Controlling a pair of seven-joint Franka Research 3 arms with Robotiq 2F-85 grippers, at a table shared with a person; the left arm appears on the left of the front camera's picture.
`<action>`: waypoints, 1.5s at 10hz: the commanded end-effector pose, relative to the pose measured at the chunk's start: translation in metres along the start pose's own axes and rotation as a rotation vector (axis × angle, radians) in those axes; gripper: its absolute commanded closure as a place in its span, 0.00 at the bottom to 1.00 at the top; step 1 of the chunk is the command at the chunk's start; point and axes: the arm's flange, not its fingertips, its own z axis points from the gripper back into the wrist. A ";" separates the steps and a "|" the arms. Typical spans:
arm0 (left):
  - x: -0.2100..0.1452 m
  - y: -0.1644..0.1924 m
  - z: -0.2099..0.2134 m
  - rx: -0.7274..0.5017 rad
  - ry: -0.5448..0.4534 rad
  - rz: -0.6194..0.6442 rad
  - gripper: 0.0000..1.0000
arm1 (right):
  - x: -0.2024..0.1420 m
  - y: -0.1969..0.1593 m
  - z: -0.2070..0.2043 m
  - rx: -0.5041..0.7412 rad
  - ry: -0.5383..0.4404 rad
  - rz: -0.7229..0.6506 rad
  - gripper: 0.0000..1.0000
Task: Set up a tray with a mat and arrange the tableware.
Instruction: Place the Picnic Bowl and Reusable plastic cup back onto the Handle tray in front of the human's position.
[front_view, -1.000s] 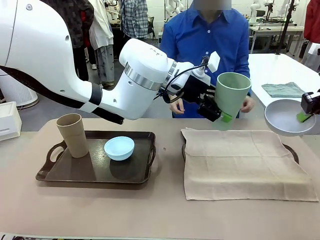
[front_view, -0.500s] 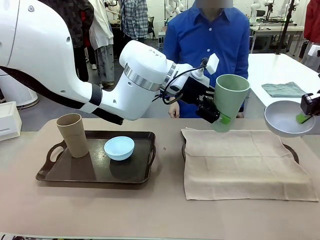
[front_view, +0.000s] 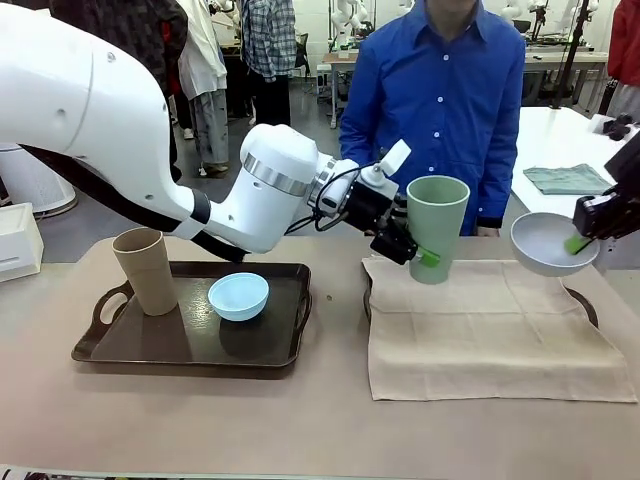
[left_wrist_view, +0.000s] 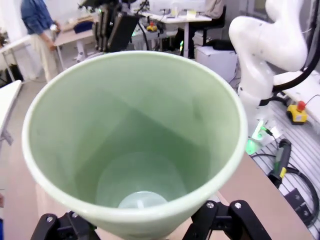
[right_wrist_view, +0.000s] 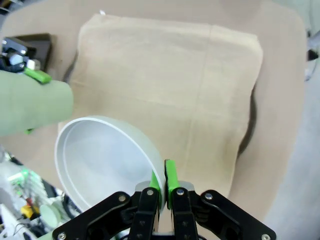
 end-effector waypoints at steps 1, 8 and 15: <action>-0.013 0.007 -0.004 -0.025 -0.046 -0.003 0.17 | 0.023 -0.011 -0.025 0.019 0.031 0.005 0.95; -0.057 0.030 -0.030 0.042 0.024 -0.083 0.17 | 0.027 -0.040 -0.102 0.010 0.068 -0.047 0.95; -0.082 0.044 -0.051 0.032 0.051 -0.062 0.17 | 0.034 -0.050 -0.142 0.005 0.093 -0.098 0.95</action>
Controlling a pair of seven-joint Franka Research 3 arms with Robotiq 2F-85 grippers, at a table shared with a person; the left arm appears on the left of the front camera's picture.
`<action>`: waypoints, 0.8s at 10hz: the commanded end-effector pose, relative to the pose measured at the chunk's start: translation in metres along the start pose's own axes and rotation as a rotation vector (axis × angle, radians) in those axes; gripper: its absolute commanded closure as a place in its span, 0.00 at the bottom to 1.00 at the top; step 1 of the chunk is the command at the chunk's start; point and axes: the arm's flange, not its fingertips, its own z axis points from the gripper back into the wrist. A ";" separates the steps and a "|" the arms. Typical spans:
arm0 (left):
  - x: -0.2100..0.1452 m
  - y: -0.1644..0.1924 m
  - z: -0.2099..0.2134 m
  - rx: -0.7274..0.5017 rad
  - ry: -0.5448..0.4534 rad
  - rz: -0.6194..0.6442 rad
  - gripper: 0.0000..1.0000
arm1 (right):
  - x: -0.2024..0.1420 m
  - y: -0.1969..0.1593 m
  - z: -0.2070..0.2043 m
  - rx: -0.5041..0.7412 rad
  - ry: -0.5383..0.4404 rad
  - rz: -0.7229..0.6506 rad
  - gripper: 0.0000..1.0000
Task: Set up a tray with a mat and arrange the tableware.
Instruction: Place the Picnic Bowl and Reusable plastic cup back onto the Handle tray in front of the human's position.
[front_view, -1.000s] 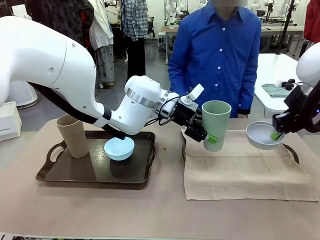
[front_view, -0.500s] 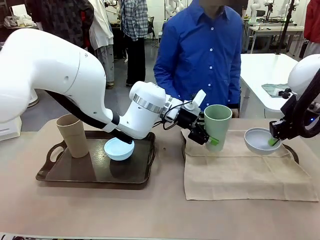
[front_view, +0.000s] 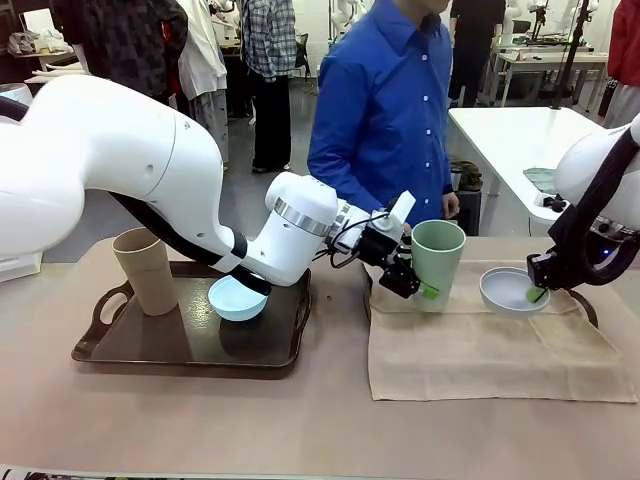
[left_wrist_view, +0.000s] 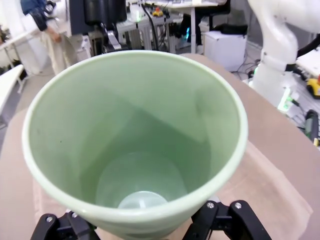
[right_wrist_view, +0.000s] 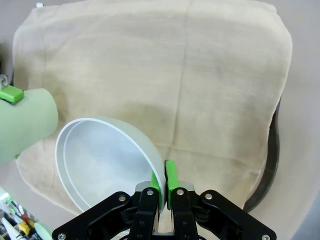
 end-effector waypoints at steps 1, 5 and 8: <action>-0.003 0.008 -0.005 -0.003 0.012 -0.008 0.17 | 0.011 -0.006 -0.004 0.015 -0.026 -0.012 0.95; -0.013 0.011 -0.006 0.005 0.018 0.040 0.17 | 0.012 -0.019 -0.011 0.012 0.002 -0.046 0.89; -0.017 0.011 -0.007 0.009 0.021 0.067 0.17 | 0.012 -0.026 -0.012 0.012 0.010 -0.062 0.44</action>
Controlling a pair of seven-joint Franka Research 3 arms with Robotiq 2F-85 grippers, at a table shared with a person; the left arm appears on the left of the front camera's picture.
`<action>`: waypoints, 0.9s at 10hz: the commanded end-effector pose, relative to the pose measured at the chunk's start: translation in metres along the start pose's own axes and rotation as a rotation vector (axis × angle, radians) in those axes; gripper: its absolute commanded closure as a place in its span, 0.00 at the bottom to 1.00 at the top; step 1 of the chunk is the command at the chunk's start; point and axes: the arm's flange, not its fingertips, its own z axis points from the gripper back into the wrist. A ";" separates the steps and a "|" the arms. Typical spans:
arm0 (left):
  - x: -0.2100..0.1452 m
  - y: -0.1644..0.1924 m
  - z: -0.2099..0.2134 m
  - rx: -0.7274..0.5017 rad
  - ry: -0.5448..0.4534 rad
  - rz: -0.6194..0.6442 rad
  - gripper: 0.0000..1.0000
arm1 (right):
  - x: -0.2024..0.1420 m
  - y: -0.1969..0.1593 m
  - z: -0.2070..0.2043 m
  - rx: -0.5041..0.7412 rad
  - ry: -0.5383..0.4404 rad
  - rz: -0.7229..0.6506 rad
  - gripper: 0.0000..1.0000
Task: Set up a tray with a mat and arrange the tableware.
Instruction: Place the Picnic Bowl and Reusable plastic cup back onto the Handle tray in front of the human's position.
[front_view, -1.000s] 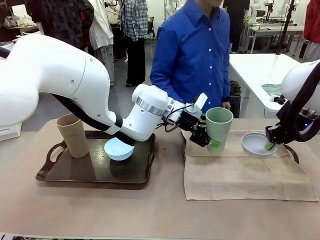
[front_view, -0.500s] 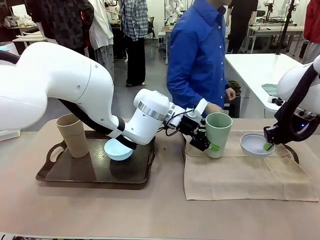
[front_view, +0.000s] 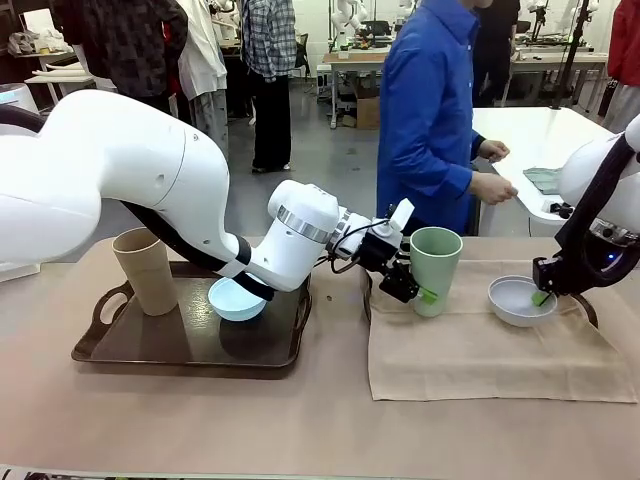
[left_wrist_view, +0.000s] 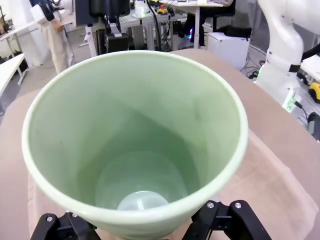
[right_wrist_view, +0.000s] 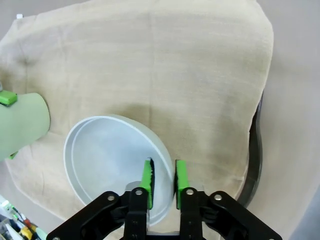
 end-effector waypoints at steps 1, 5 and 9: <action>0.003 0.004 0.001 0.011 0.021 0.032 0.00 | 0.008 -0.001 -0.001 0.024 -0.005 -0.017 0.15; 0.009 -0.002 0.006 0.047 0.112 0.179 0.00 | -0.011 0.009 0.029 -0.045 -0.067 -0.005 0.32; 0.026 -0.028 0.040 0.083 0.215 0.379 0.00 | -0.049 0.010 0.075 -0.075 -0.087 -0.003 0.13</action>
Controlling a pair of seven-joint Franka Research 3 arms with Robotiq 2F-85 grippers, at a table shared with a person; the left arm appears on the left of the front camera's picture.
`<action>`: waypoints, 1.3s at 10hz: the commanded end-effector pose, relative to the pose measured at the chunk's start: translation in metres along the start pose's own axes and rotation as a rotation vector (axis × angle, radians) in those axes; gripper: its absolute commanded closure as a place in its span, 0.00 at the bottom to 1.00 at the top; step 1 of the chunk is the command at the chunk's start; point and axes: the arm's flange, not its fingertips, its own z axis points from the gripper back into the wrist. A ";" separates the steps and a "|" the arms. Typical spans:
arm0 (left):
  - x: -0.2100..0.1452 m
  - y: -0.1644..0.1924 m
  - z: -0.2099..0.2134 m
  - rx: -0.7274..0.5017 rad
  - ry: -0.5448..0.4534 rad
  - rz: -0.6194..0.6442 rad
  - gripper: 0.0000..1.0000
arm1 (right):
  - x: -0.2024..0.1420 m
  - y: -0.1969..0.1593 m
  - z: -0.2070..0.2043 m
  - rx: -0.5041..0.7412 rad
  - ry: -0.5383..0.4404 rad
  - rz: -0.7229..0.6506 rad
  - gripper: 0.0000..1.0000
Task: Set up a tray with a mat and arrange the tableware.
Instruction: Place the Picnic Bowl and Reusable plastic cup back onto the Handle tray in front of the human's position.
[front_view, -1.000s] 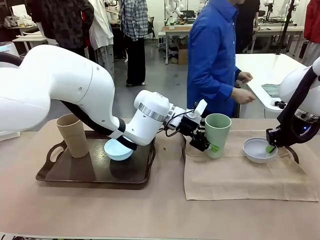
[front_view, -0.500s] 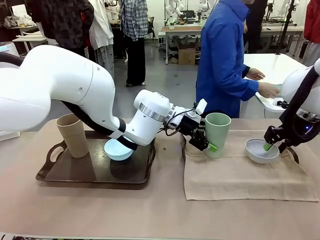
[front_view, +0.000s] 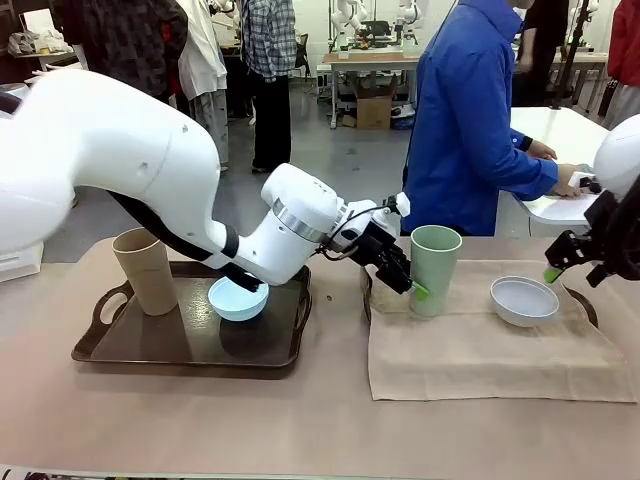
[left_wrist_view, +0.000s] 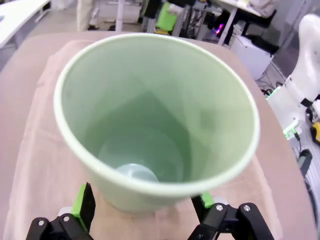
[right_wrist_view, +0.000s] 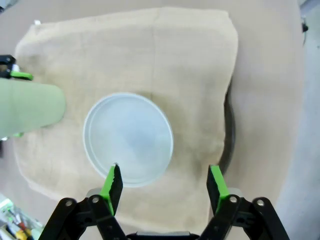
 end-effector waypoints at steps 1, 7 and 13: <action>0.003 -0.024 0.034 0.000 0.090 0.068 0.00 | -0.023 0.000 0.022 -0.018 0.012 -0.025 0.13; 0.060 -0.098 0.153 0.167 0.472 0.323 0.00 | -0.039 0.052 0.098 -0.263 0.090 0.019 0.13; 0.086 -0.149 0.239 0.524 0.685 0.773 0.00 | -0.064 0.078 0.155 -0.308 0.185 -0.067 0.13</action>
